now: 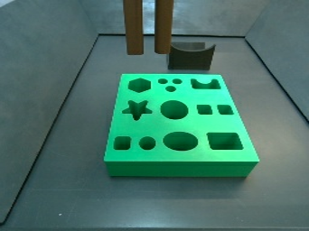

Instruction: Insert the square-circle object.

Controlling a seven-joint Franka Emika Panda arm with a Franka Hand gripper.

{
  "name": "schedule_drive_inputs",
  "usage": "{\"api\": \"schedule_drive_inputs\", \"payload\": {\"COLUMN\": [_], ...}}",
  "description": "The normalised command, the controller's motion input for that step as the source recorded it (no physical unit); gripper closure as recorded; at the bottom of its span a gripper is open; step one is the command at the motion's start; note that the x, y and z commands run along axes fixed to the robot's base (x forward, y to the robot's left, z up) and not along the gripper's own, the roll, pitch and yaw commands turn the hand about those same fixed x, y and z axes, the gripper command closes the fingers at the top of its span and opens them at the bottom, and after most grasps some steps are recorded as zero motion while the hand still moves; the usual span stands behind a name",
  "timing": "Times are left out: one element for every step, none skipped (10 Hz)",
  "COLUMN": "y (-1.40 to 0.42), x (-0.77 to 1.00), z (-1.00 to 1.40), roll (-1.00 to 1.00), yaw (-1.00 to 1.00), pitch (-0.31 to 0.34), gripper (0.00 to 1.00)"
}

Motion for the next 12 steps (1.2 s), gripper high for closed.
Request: {"api": "schedule_drive_inputs", "payload": {"y": [-0.32,-0.25,-0.35,-0.4,-0.47,-0.61,-0.53,-0.53,-0.56,-0.56,-0.44,-0.1], "x": [-0.18,0.0,0.04,0.31,0.61,0.31,0.13,0.07,0.0,-0.17,-0.4,-0.35], "z": [-0.31,-0.28,-0.3,-0.44,-0.59,-0.66,-0.67,-0.67,-0.5,-0.36,-0.21,-0.11], "roll": [0.0,0.0,0.01,0.05,0.21,0.29,0.23,0.24,0.18,0.18,0.17,0.11], "yaw": [-0.69,-0.95,-0.85,-0.65,-0.19,0.11,0.29,0.31,0.23,0.17,0.16,0.0], "pitch": [-0.037,0.0,-0.011,0.0,0.019,0.0,-0.004,-0.019,-0.011,-0.063,-0.117,-0.067], "gripper": [1.0,1.0,1.0,1.0,1.0,1.0,1.0,1.0,1.0,1.0,1.0,1.0]}}
